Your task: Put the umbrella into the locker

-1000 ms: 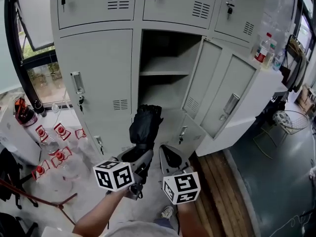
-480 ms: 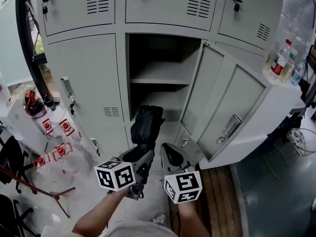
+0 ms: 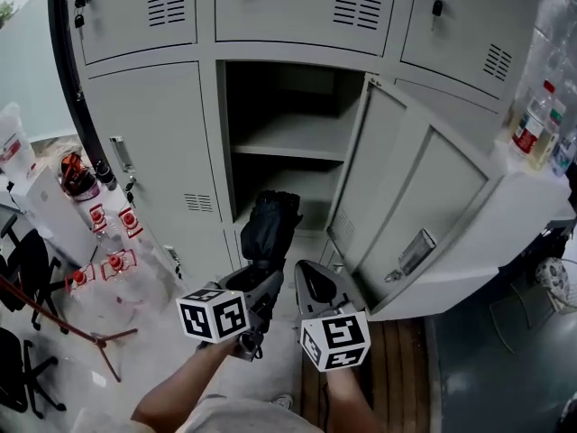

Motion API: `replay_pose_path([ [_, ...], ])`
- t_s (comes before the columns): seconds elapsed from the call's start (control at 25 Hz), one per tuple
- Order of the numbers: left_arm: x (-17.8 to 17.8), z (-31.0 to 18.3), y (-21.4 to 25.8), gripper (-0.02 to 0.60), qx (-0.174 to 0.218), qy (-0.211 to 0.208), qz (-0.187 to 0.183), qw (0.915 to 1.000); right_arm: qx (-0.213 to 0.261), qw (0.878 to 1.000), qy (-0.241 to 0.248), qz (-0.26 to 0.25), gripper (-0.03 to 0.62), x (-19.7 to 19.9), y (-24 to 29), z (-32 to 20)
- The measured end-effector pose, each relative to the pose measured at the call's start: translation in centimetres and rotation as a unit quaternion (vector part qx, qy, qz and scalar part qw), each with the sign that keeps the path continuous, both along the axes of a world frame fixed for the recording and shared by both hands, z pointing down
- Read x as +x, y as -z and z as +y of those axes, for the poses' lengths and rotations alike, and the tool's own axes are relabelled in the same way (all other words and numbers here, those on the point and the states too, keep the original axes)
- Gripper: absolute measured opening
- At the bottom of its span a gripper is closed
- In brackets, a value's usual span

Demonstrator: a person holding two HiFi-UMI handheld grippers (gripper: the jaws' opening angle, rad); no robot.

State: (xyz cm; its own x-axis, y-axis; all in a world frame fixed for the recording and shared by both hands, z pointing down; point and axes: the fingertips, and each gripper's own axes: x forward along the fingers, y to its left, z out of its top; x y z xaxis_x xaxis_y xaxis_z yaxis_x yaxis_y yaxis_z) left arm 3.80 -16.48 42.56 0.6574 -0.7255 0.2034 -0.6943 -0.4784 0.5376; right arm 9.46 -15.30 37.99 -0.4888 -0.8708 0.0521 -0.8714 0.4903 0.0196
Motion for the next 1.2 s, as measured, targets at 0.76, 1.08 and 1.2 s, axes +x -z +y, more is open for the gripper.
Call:
replay_pose_path([
  [0.76,0.2,-6.4,-1.0,0.236,-0.005,-0.021,-0.012,0.9997,-0.001,1.0,-0.01,0.007,0.003,-0.6,-0.9,-5.7],
  [1.08,-0.3,-10.7,-1.3,0.236,-0.01,-0.049,-0.027,0.9984,0.0,1.0,-0.024,0.011,0.003,-2.1,-0.5,-10.7],
  [1.2,-0.5,-12.1,-1.3,0.236,-0.005,-0.051,-0.03,0.9983,0.003,1.0,-0.026,0.011,0.003,-2.6,-0.5,-12.0],
])
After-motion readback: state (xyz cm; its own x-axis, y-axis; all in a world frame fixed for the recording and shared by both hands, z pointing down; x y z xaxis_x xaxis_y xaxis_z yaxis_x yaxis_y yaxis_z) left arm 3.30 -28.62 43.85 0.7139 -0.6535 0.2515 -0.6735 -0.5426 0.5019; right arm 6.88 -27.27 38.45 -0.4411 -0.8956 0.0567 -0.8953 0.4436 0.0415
